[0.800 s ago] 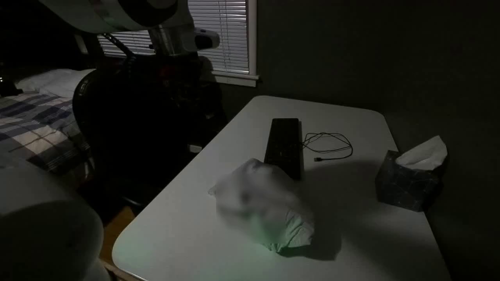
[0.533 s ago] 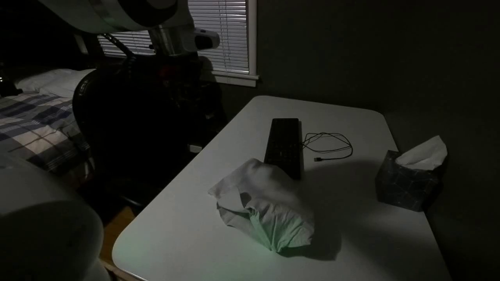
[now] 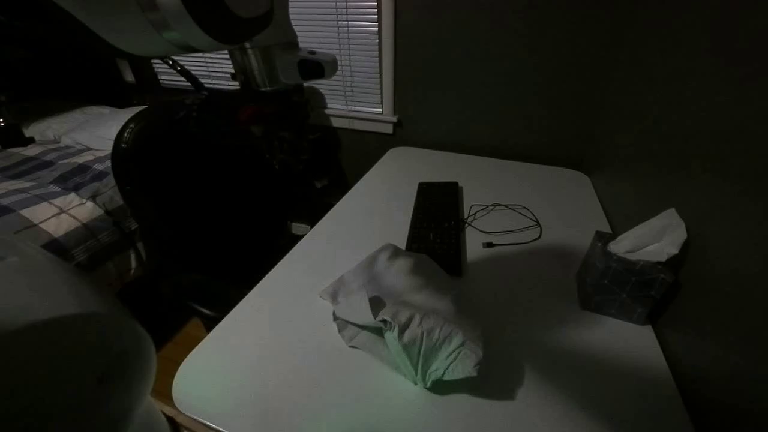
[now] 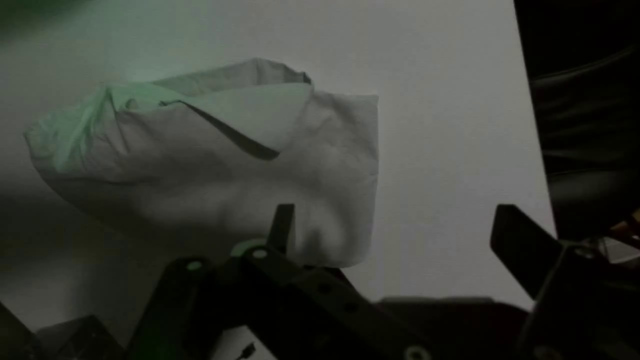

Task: Use the white cloth to cover the right side of the keyboard

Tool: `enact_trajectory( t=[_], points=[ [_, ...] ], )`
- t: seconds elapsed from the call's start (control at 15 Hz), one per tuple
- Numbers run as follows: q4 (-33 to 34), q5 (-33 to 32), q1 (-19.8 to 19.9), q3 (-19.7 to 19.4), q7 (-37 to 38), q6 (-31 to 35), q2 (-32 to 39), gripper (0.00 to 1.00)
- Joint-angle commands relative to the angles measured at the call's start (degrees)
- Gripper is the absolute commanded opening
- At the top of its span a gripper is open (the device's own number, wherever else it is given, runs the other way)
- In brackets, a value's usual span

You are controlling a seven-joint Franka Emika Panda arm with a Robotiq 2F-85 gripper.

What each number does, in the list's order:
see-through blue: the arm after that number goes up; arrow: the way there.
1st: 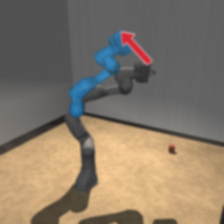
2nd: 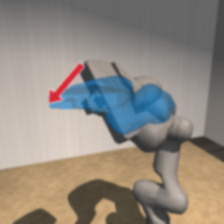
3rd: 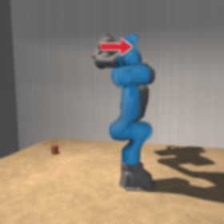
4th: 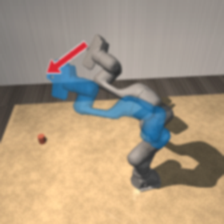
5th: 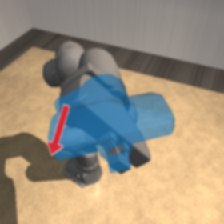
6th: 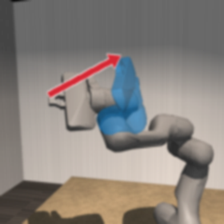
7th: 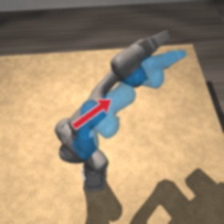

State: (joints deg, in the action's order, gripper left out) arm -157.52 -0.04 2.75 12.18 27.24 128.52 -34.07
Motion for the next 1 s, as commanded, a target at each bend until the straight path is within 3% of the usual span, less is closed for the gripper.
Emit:
enact_trajectory(
  t=[0.0, 0.13, 0.47, 0.67, 0.87, 0.93],
  points=[
    [0.00, -3.99, 4.06, 4.90, 12.16, 1.54, 6.93, 1.00],
    [-0.12, -5.66, 5.21, 4.86, 18.02, 1.59, 10.87, 1.00],
    [0.67, -16.33, 10.48, 3.74, 37.07, 10.38, 20.63, 1.00],
    [1.43, -23.82, 18.31, 9.82, 48.92, 9.59, 24.69, 1.00],
    [2.89, -29.85, 23.23, 14.39, 60.75, 6.53, 27.32, 1.00],
    [1.08, -27.44, 13.32, 4.00, 54.20, 7.82, 25.29, 1.00]
  ],
)
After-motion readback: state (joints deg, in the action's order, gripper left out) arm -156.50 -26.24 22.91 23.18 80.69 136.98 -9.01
